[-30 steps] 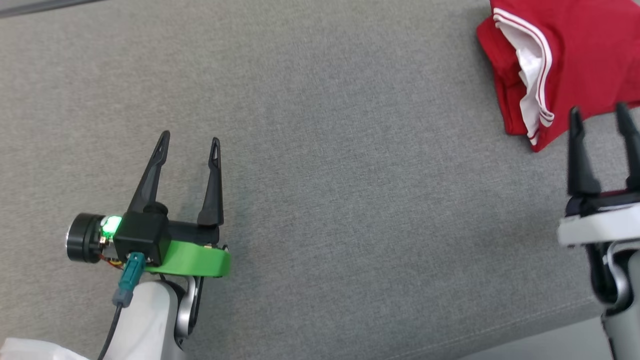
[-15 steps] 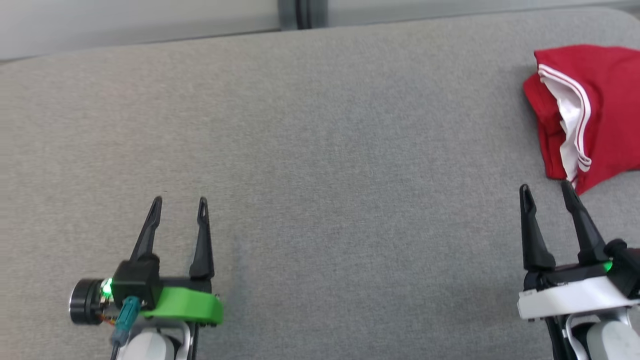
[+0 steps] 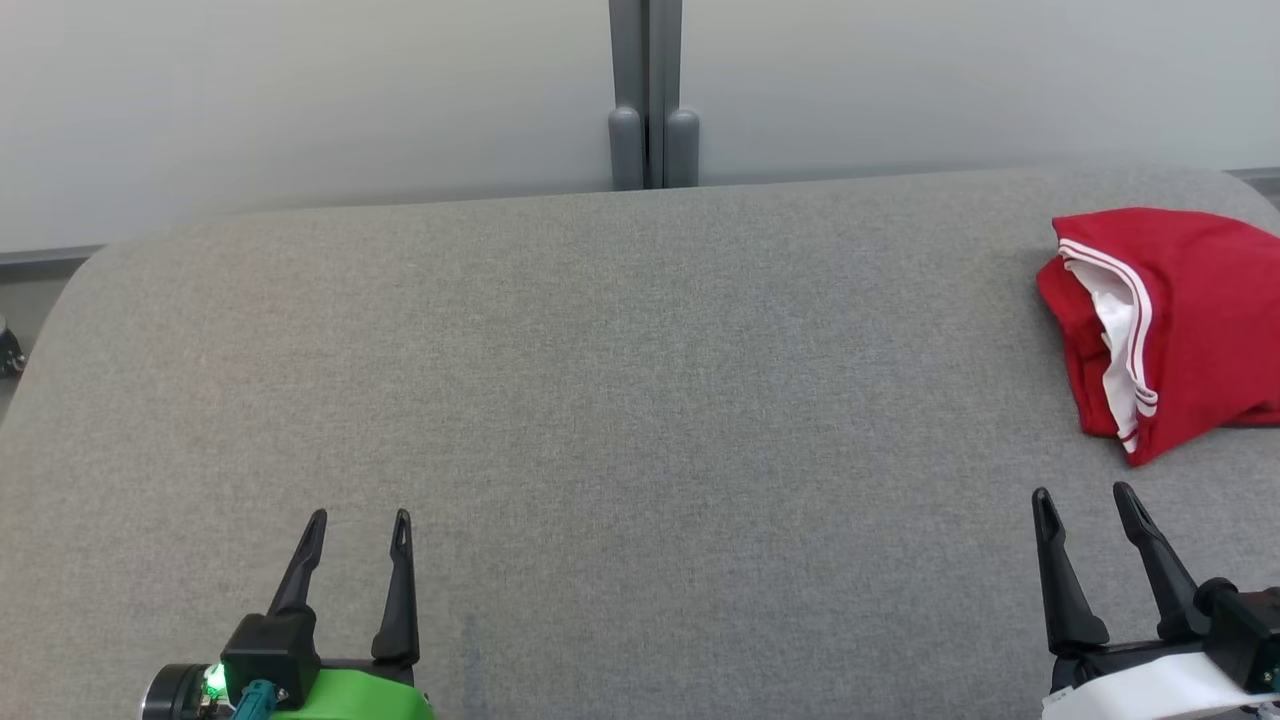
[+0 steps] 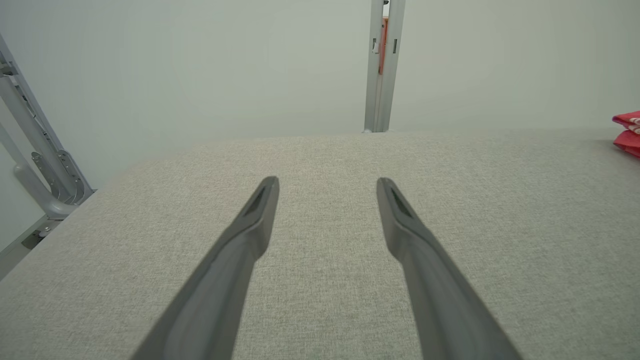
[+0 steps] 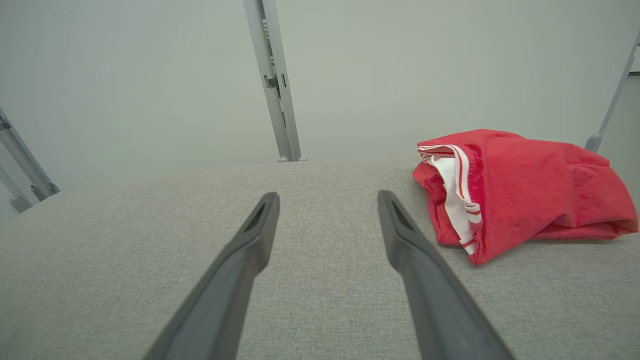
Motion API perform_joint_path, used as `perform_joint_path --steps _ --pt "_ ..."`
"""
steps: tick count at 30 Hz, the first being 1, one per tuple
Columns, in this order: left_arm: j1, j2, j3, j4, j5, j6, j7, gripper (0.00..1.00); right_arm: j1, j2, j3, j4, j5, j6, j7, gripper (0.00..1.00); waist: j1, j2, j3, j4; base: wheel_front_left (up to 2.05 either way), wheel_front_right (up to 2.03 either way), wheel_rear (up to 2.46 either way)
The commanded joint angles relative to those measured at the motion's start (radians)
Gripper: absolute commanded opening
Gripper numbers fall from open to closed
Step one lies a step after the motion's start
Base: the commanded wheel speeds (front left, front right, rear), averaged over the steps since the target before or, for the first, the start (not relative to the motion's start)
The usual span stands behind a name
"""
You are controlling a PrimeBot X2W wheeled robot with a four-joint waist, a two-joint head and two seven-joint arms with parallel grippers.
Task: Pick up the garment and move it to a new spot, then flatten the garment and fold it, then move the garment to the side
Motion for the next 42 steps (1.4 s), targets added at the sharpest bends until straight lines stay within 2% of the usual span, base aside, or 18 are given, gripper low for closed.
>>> perform_joint_path --steps 1,32,33,36,42 --pt "0.015 0.009 0.005 0.004 -0.005 -0.005 -0.003 1.00 0.019 0.002 -0.003 -0.013 -0.010 -0.002 0.007 1.00 0.0001 0.0000 -0.037 0.003 0.00 0.00 0.00" --pt "-0.034 -0.006 0.024 0.061 0.009 -0.015 -0.003 1.00 0.054 0.031 -0.007 -0.072 -0.025 -0.001 0.035 1.00 0.0001 0.0000 -0.034 0.011 0.00 0.00 0.00" --pt "-0.016 -0.006 0.020 0.061 0.001 -0.012 0.000 0.00 0.043 0.033 -0.006 -0.068 -0.024 0.000 0.034 0.00 0.0001 0.0000 -0.034 0.010 0.00 0.00 0.00" --pt "-0.006 -0.011 0.021 0.085 -0.010 -0.013 0.010 0.00 0.043 0.038 -0.002 -0.042 -0.013 0.000 0.034 0.00 0.0001 0.0000 -0.034 0.011 0.00 0.00 0.00" --pt "-0.021 -0.016 0.045 0.088 -0.128 -0.023 0.044 0.00 0.016 0.032 0.002 -0.013 0.113 0.000 0.047 0.00 0.0001 0.0000 -0.034 0.010 0.00 0.00 0.00"
